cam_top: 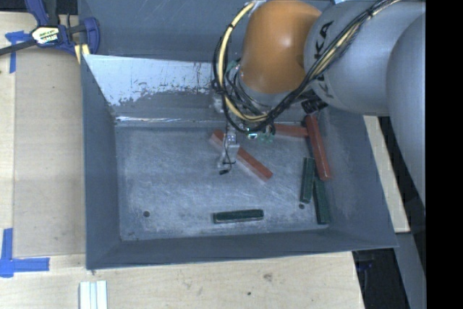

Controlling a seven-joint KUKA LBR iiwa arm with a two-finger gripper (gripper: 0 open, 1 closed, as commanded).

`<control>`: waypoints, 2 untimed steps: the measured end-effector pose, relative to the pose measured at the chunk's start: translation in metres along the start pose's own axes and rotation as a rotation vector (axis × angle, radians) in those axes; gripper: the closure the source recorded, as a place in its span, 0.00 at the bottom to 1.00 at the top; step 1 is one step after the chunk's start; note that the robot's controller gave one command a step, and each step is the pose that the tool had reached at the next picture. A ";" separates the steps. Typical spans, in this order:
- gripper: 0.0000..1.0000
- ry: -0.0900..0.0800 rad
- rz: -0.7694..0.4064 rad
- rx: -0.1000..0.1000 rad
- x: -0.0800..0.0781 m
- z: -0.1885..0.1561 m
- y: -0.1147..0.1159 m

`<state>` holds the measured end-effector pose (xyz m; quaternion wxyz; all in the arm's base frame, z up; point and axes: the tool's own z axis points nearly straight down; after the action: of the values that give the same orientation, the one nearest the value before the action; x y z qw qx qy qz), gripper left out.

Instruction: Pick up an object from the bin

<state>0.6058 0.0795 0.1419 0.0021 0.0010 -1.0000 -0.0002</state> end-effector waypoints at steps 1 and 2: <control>0.00 -0.001 0.019 0.003 -0.010 0.076 -0.058; 1.00 -0.010 0.015 0.000 -0.013 0.070 -0.054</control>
Offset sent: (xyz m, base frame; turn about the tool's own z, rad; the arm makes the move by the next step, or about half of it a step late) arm 0.0110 -0.0529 -0.0719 0.0135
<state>0.6186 0.0259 0.0716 -0.0031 -0.0068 -1.0000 -0.0004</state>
